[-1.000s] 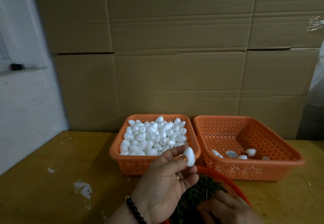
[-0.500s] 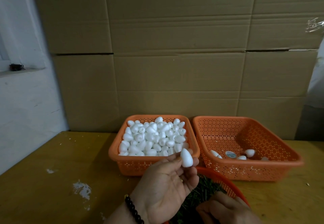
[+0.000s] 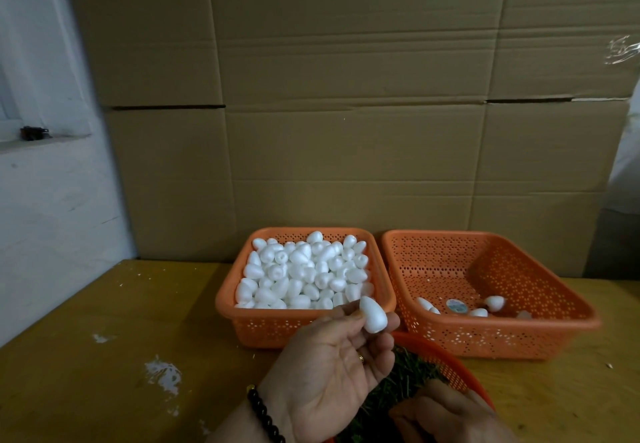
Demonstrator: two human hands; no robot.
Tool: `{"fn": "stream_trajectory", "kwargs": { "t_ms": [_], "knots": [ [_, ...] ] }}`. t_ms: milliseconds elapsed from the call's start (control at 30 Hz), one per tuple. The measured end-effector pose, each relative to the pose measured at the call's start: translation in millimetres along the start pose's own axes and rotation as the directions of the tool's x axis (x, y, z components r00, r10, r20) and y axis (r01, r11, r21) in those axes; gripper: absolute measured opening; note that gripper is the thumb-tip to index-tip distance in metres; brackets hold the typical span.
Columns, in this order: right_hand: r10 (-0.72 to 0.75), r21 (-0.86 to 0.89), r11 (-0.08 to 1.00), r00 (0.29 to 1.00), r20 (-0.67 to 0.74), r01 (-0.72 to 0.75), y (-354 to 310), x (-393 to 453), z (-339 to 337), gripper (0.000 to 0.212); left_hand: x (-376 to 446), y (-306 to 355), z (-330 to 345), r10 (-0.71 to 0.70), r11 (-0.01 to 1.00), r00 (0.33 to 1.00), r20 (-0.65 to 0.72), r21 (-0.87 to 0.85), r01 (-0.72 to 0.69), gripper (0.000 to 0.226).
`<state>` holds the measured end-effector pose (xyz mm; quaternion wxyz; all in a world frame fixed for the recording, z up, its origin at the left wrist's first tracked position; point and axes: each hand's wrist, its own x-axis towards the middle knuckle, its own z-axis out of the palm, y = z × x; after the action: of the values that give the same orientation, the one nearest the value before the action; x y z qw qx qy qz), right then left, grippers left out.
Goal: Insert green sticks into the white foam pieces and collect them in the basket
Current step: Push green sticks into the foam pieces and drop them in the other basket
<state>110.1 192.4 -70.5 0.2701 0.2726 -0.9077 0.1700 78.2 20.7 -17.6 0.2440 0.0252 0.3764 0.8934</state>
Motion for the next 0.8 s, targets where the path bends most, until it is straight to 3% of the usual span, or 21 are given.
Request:
{"fn": "stream_trajectory", "kwargs": {
  "t_ms": [500, 800],
  "knots": [
    [0.022, -0.012, 1.0, 0.999, 0.028, -0.022, -3, 2, -4, 0.023, 1, -1, -2, -0.003, 1.0, 1.0, 0.003, 0.012, 0.003, 0.031],
    [0.025, -0.095, 0.995, 0.998, -0.052, -0.03, -11, 6, -14, 0.023, 2, -2, -5, 0.001, 0.999, 1.0, 0.003, 0.035, -0.001, 0.043]
  ]
}}
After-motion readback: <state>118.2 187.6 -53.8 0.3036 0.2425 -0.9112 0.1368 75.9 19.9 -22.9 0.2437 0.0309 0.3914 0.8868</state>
